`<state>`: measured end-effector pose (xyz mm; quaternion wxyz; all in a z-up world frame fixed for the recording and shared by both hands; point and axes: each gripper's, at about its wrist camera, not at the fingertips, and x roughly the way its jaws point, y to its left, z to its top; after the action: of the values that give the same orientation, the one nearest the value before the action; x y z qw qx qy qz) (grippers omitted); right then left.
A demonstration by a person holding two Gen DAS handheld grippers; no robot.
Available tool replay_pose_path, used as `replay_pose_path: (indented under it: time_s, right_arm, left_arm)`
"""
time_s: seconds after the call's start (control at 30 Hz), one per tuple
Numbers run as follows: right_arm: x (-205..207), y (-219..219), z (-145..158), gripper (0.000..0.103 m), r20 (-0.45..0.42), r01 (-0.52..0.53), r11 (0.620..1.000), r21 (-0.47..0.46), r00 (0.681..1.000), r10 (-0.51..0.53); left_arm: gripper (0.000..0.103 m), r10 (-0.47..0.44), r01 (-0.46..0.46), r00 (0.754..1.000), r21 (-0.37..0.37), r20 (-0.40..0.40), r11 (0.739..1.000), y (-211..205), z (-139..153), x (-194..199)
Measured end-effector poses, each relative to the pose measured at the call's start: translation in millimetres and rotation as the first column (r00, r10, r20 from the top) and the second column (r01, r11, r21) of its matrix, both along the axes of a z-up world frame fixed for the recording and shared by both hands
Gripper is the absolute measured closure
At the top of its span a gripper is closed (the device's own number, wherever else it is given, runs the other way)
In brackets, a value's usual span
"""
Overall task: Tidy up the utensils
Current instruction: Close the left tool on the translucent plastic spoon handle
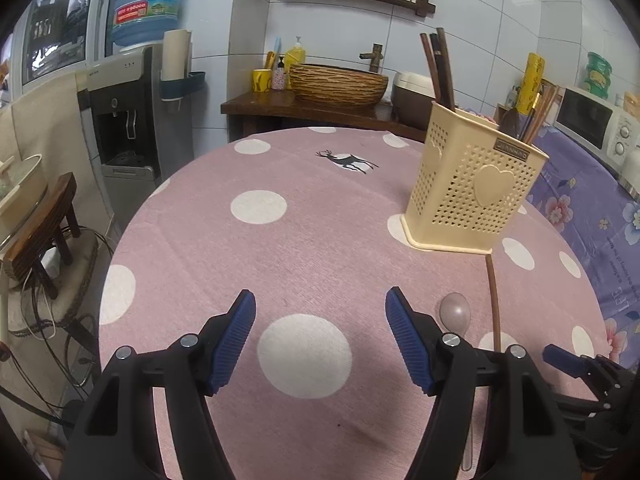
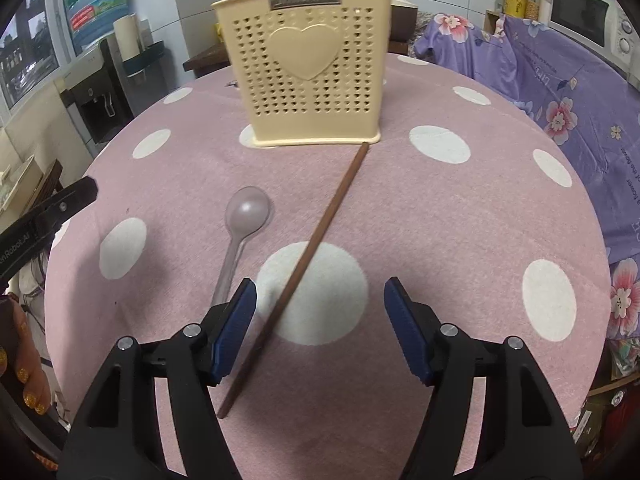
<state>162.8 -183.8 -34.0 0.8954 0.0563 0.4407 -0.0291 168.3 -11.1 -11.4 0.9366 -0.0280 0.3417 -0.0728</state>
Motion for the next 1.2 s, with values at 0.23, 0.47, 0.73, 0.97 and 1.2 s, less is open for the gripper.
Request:
replay_pose_path:
  time_s: [0.23,0.47,0.73,0.97,1.2]
  right_arm:
    - [1,13,-15,0.036,-0.068,-0.030,0.996,-0.082,0.997,0.024]
    - [-20,-38,-10,0.034,-0.073,0.061,0.996,-0.070,0.995,-0.066]
    - [-32,-82,0,0.034,-0.009,0.161,0.983,0.089,0.987,-0.161]
    - [-31,-86,-4,0.034,0.008,0.154,0.980,0.125,0.988,-0.156]
    - [-31,-93,-7,0.034,0.011,0.160,0.978,0.136,0.986,-0.163]
  left_arm:
    - [0.034,-0.032,0.032,0.999,0.005,-0.005,0.999,-11,-1,-3]
    - [0.034,-0.108,0.108,0.993,0.002,-0.051,0.994,-34,-10,-6]
    - [0.034,-0.208,0.212,0.965,0.011,-0.157,0.977,-78,-31,5]
    - [0.037,-0.217,0.230,0.956,0.045,-0.199,0.972,-106,-43,16]
    - [0.050,-0.183,0.209,0.958,0.097,-0.222,0.973,-124,-51,28]
